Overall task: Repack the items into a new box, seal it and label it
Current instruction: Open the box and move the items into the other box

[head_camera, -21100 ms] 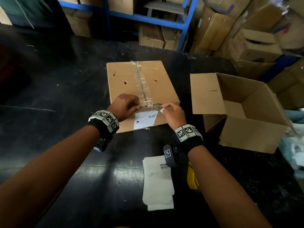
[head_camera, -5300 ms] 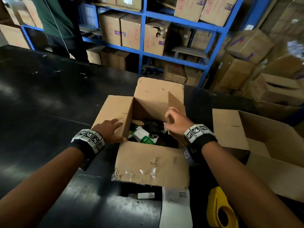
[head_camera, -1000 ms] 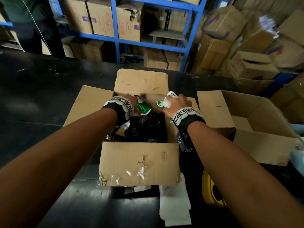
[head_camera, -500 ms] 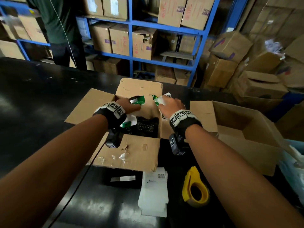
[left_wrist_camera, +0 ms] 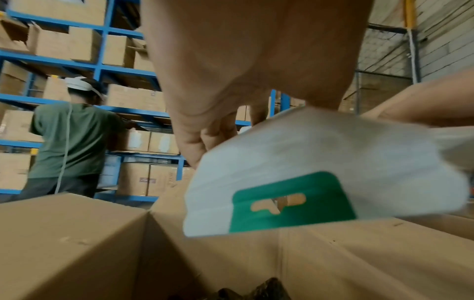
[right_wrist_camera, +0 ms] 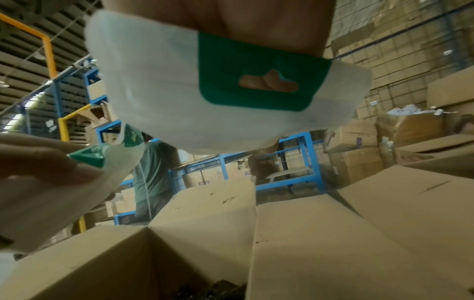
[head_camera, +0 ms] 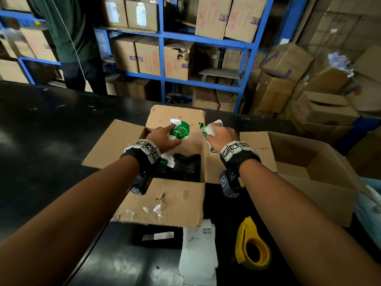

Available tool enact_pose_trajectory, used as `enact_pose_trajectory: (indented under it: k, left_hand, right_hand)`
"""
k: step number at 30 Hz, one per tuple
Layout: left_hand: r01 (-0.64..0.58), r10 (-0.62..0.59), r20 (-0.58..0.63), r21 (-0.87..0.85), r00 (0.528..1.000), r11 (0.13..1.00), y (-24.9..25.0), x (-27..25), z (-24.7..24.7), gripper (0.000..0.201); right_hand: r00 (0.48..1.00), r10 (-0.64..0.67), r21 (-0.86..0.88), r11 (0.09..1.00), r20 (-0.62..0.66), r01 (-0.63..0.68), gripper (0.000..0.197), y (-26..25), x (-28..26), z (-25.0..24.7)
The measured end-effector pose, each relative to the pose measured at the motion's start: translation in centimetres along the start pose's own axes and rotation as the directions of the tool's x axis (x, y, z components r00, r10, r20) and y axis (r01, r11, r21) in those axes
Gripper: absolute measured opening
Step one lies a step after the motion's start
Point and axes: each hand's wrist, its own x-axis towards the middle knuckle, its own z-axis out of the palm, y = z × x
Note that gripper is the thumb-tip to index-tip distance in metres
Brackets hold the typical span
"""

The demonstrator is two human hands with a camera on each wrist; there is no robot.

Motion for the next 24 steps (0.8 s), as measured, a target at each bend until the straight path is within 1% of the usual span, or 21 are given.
enact_pose_trajectory:
  k: [4, 8, 12, 16, 19, 22, 24]
  left_hand:
    - [-0.084, 0.083, 0.010, 0.043, 0.996, 0.996, 3.1, 1.8, 1.5, 0.072]
    - [-0.148, 0.148, 0.013, -0.006, 0.989, 0.989, 9.0, 3.8, 4.0, 0.070]
    - [-0.223, 0.226, 0.057, -0.054, 0.972, 0.973, 16.6, 5.9, 7.8, 0.072]
    - [-0.235, 0.246, 0.084, -0.119, 0.966, 0.965, 25.2, 8.3, 12.5, 0.071]
    - [-0.203, 0.218, 0.113, -0.130, 0.969, 0.971, 31.4, 10.6, 16.4, 0.070]
    - [-0.155, 0.167, 0.187, -0.081, 0.968, 0.985, 36.8, 13.4, 20.9, 0.074]
    - [-0.112, 0.118, 0.242, -0.039, 0.963, 0.993, 39.3, 15.0, 24.1, 0.079]
  right_hand:
    - [0.993, 0.075, 0.003, 0.997, -0.087, -0.075, 0.053, 2.8, 0.2, -1.5]
    - [0.982, 0.156, -0.006, 0.987, -0.111, -0.158, 0.053, 7.7, 0.2, -4.5]
    - [0.954, 0.263, 0.012, 0.964, -0.146, -0.264, 0.050, 15.1, 0.4, -8.6]
    - [0.933, 0.319, 0.003, 0.946, -0.167, -0.323, 0.046, 24.0, 1.8, -12.4]
    - [0.937, 0.335, -0.026, 0.940, -0.102, -0.339, 0.043, 30.4, 3.8, -13.8]
    - [0.937, 0.347, -0.007, 0.938, -0.032, -0.348, 0.040, 36.0, 6.3, -14.5]
    - [0.940, 0.334, -0.002, 0.942, 0.076, -0.334, 0.040, 39.1, 8.0, -13.9]
